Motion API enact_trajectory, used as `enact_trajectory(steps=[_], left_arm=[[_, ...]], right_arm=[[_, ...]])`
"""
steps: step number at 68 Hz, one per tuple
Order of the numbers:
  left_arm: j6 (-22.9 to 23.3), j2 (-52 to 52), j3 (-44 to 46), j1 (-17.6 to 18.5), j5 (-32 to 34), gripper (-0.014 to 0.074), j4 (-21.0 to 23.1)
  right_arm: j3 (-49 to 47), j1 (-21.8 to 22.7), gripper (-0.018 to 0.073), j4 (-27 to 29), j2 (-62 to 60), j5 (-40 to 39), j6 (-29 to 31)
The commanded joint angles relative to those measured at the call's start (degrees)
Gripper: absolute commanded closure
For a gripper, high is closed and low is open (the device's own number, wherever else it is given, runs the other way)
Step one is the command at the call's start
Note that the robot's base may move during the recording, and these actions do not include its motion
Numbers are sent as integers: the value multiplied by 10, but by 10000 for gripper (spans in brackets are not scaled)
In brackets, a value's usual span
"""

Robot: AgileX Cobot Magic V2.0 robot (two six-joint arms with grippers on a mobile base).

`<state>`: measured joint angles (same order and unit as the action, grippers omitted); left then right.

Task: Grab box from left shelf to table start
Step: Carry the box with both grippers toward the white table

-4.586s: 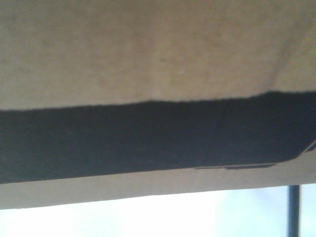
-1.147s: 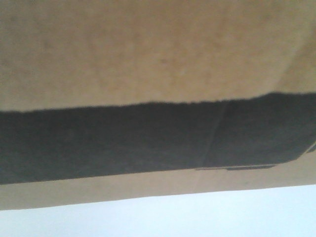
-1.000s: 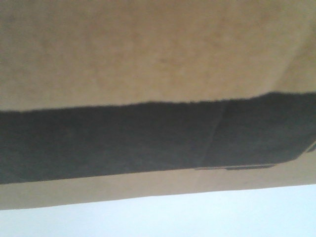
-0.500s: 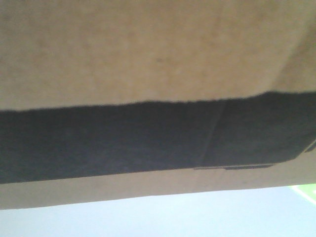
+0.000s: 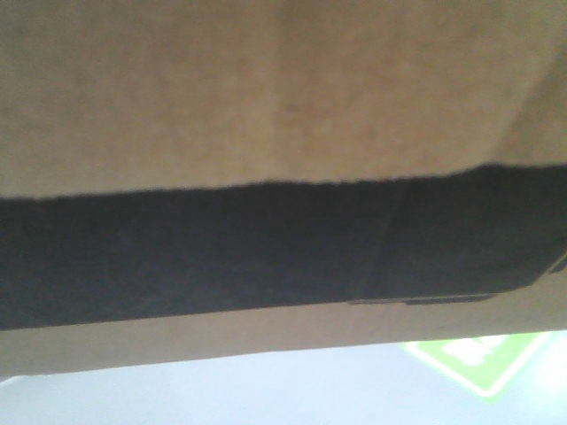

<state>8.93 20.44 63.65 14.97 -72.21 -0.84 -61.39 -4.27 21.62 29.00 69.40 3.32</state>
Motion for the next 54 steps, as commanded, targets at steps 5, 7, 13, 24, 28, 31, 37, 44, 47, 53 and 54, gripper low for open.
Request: enact_trajectory(steps=[5,7,13,24,28,31,37,44,47,53,54], left_arm=[[-5,5,22,4,34,689,51],[-5,5,22,4,34,689,51],[-5,5,22,4,34,689,51],[-5,5,22,4,34,689,51],[-5,5,22,4,34,689,51],[-5,5,22,4,34,689,51],[-5,5,22,4,34,689,51],[-5,5,22,4,34,689,50],[-5,5,22,4,34,689,50],[-5,5,22,4,34,689,51],[-5,5,22,4,34,689,51]], right_arm=[[-17,3,495,7,7,-66,12],[-17,3,495,7,7,-66,12],[-17,3,495,7,7,-66,12],[-17,3,495,7,7,-66,12],[-17,3,495,7,7,-66,12],[-17,3,495,7,7,-66,12],[-17,3,495,7,7,-66,12],[-17,3,495,7,7,-66,12],[-17,3,495,7,7,-65,12],[-17,3,495,7,7,-64,12],[-17,3,495,7,7,-63,12]])
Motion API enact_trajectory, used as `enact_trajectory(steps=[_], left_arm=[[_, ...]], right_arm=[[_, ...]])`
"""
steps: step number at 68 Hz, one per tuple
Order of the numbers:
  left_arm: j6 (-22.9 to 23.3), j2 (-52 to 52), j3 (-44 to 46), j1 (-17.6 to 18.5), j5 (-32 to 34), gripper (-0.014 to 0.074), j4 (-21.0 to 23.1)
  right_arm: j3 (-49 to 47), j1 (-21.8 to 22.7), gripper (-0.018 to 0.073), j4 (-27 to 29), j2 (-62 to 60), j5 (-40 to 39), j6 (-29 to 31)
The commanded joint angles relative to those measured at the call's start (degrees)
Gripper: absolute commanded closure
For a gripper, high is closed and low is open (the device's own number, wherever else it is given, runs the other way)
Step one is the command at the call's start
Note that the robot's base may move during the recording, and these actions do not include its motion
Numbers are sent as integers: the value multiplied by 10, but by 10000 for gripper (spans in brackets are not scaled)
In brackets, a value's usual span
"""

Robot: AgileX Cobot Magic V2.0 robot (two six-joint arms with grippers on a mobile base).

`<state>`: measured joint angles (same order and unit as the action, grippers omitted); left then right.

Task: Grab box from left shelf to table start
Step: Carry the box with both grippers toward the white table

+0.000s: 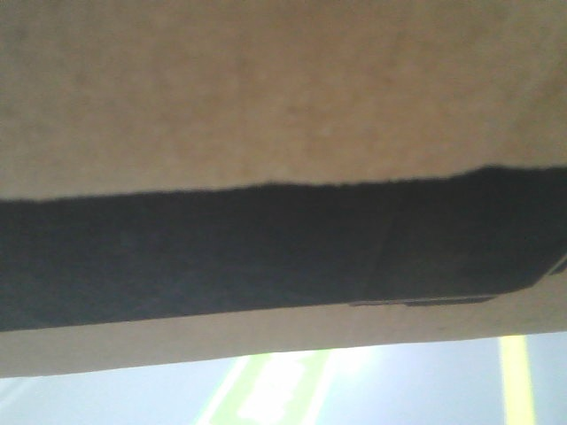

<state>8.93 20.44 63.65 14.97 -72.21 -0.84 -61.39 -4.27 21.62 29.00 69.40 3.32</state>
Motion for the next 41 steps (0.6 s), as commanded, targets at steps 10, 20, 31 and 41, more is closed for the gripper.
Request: enact_trajectory(steps=[10,20,31,41], left_arm=[[-5,5,22,4,34,689,50],[-5,5,22,4,34,689,50],[-5,5,22,4,34,689,50],[-5,5,22,4,34,689,50]], right_arm=[[-17,3,495,7,7,-62,12],[-17,3,495,7,7,-61,12],[-17,3,495,7,7,-58,12],[-17,3,495,7,7,-58,12]])
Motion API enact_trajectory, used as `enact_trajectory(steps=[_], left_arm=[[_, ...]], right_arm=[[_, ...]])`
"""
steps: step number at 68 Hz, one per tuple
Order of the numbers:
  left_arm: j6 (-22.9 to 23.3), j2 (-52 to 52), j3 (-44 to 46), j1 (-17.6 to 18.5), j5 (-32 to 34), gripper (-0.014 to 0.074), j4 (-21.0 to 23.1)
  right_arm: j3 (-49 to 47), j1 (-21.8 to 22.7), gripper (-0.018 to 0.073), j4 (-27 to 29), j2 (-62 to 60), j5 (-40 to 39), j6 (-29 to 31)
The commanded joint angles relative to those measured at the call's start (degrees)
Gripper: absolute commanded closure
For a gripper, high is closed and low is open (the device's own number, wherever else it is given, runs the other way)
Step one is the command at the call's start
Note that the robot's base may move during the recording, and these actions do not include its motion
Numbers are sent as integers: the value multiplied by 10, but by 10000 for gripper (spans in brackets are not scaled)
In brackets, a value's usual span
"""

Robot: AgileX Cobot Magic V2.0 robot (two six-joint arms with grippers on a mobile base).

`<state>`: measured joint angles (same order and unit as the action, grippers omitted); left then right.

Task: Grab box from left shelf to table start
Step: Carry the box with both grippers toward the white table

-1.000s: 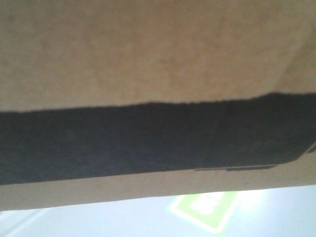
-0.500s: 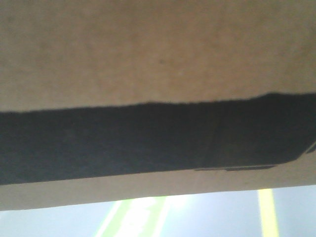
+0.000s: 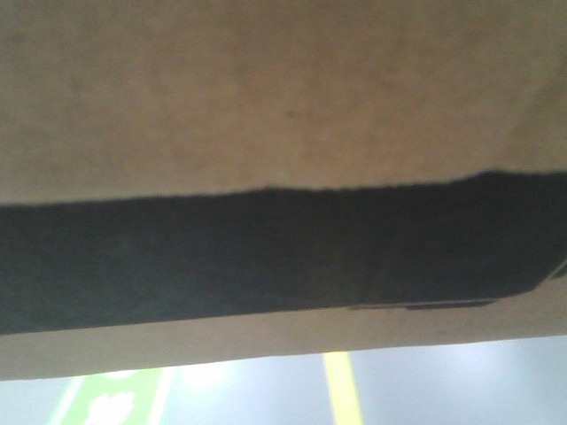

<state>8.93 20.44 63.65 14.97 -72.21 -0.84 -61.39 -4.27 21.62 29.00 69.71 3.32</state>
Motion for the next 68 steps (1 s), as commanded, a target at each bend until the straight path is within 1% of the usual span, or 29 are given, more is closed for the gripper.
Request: enact_trajectory(steps=[1,68], left_arm=[[-5,5,22,4,34,689,50],[-5,5,22,4,34,689,50]], right_arm=[[-17,3,495,7,7,-61,12],[-17,3,495,7,7,-61,12]])
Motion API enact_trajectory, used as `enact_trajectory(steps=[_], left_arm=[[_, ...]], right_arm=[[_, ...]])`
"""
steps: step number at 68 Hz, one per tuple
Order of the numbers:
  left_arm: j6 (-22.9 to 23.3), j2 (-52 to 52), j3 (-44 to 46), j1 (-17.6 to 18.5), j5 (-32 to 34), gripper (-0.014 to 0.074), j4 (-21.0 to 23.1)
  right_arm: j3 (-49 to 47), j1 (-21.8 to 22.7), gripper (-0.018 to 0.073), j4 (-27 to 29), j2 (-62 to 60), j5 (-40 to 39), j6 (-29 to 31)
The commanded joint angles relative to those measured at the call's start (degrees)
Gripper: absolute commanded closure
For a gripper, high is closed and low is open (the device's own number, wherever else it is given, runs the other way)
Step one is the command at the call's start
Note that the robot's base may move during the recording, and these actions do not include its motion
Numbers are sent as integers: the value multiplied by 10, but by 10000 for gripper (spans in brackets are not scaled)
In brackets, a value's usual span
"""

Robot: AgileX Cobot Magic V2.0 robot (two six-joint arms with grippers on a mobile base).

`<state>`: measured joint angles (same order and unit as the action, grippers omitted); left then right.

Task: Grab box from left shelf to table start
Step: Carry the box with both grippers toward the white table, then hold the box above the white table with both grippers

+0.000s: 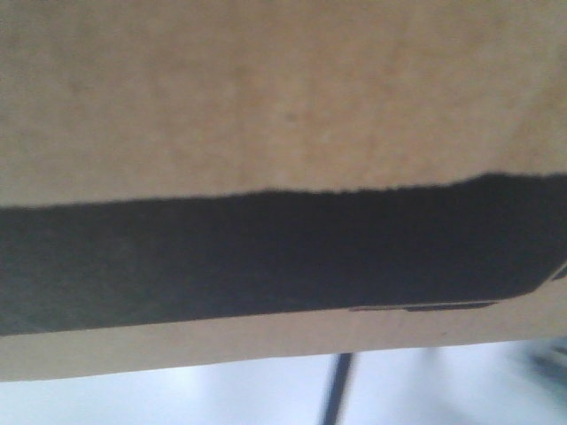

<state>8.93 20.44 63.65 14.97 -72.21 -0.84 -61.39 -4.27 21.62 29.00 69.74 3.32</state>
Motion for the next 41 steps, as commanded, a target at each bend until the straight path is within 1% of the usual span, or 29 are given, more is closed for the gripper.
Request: enact_trajectory(steps=[1,41], left_arm=[[-5,5,22,4,34,689,50],[-5,5,22,6,34,689,47]], right_arm=[[-17,3,495,7,7,-61,12],[-17,3,495,7,7,-61,12]])
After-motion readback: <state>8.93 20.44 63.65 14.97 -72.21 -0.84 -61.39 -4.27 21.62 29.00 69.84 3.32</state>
